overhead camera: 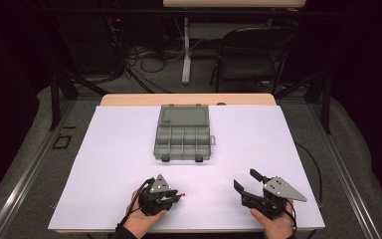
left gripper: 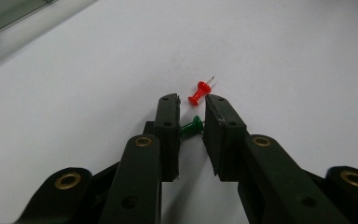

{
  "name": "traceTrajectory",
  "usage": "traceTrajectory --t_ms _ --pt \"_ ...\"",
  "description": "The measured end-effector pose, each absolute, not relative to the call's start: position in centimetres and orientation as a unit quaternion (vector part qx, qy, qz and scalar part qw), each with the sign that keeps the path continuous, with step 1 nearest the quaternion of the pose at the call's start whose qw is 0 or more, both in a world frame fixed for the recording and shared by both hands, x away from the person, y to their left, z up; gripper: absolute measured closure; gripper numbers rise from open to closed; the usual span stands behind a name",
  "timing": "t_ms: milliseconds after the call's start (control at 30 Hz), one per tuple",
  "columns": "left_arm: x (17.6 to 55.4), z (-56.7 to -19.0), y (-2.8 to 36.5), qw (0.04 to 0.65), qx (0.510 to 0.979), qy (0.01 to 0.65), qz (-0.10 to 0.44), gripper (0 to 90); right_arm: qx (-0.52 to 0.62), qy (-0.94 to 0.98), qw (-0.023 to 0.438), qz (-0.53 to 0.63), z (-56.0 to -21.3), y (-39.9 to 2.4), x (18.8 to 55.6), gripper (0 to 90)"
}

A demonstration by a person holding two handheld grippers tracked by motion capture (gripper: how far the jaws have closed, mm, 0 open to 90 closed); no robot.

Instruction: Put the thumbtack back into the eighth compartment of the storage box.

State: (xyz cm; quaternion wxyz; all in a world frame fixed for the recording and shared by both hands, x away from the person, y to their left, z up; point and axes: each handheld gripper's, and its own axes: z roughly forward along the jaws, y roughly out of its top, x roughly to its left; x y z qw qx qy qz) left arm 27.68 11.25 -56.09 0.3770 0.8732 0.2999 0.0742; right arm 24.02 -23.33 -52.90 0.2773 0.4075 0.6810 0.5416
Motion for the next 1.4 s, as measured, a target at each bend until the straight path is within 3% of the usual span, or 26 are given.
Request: traceTrajectory --t_ms 1400 --pt "27.38 -55.92 11.28 0.377 0.87 0.311 0.067 78.3 0.408 0.68 0.278 0.542 -52.88 -23.37 24.01 29.7"
